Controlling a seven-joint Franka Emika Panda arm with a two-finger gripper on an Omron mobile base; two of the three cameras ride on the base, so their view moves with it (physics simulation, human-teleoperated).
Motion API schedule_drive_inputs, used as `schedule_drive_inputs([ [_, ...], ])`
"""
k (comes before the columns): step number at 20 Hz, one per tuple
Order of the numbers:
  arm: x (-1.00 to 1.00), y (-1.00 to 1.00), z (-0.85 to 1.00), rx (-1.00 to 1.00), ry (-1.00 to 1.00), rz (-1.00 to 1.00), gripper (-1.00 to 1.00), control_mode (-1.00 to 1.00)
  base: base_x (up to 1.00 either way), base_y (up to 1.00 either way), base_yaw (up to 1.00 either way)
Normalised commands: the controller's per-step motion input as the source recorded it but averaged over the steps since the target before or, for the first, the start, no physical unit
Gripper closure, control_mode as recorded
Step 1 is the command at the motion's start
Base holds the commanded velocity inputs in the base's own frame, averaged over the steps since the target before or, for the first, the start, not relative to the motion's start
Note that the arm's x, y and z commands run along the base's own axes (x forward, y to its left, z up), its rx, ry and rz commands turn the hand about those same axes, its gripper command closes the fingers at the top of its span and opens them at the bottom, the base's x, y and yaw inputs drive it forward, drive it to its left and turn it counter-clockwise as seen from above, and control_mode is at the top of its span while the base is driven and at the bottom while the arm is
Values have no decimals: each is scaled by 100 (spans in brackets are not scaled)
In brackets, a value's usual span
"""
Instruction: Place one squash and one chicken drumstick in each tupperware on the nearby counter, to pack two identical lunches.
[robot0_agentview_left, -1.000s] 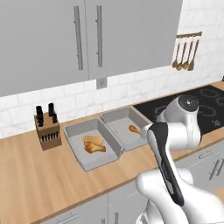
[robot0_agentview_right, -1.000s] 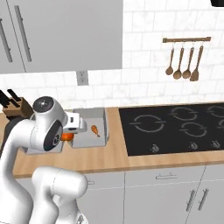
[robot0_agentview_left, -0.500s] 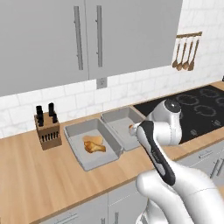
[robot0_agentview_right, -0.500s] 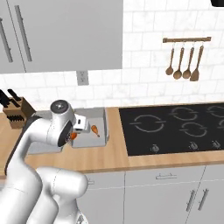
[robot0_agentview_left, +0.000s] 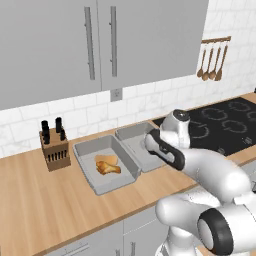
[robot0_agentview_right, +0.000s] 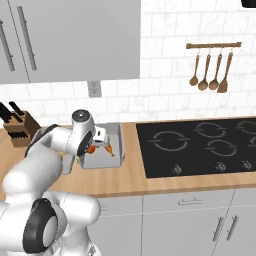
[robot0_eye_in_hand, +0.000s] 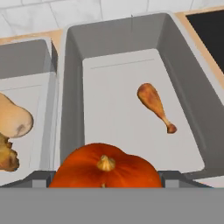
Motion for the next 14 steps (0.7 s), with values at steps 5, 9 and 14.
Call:
schedule_drive_inputs([
  [5,55,9,-32,0,1,0,100,-100,0,0,0],
  [9,52,11,-39,0,0,0,100,-100,0,0,0],
  [14,45,0,-27,0,0,0,-100,-100,0,0,0],
])
